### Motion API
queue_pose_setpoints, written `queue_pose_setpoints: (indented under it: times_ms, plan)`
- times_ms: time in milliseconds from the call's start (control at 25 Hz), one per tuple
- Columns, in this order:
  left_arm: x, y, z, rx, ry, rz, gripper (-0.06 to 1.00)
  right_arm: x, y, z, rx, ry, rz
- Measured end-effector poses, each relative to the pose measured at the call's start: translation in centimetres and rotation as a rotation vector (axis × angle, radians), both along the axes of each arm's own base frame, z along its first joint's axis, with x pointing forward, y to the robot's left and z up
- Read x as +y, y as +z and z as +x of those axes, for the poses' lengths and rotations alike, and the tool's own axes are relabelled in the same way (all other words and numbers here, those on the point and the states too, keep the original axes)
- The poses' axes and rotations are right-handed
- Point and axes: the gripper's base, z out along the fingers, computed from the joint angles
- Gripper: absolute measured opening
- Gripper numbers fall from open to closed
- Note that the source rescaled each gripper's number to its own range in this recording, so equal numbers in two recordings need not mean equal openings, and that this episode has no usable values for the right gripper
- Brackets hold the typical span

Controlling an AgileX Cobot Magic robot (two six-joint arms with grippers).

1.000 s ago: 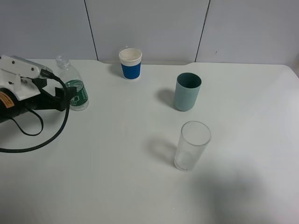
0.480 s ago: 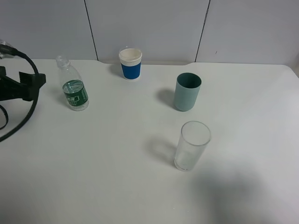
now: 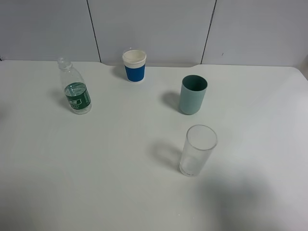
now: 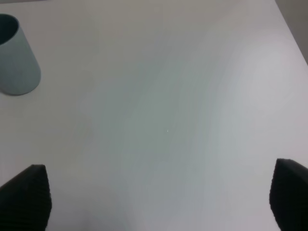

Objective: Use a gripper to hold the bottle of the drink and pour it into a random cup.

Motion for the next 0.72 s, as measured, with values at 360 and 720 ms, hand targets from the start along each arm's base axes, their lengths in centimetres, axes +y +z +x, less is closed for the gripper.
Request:
queue_pose_setpoints:
  times_ms: [360, 720]
  plan:
    - [1.0, 2.8, -6.1, 0.135, 0.121, -0.013, 0.78, 0.0, 0.0, 0.0, 0.0, 0.0, 0.0]
    - [0.7, 3.1, -12.3, 0.097, 0.129, -0.115, 0.78, 0.0, 0.0, 0.0, 0.0, 0.0, 0.0]
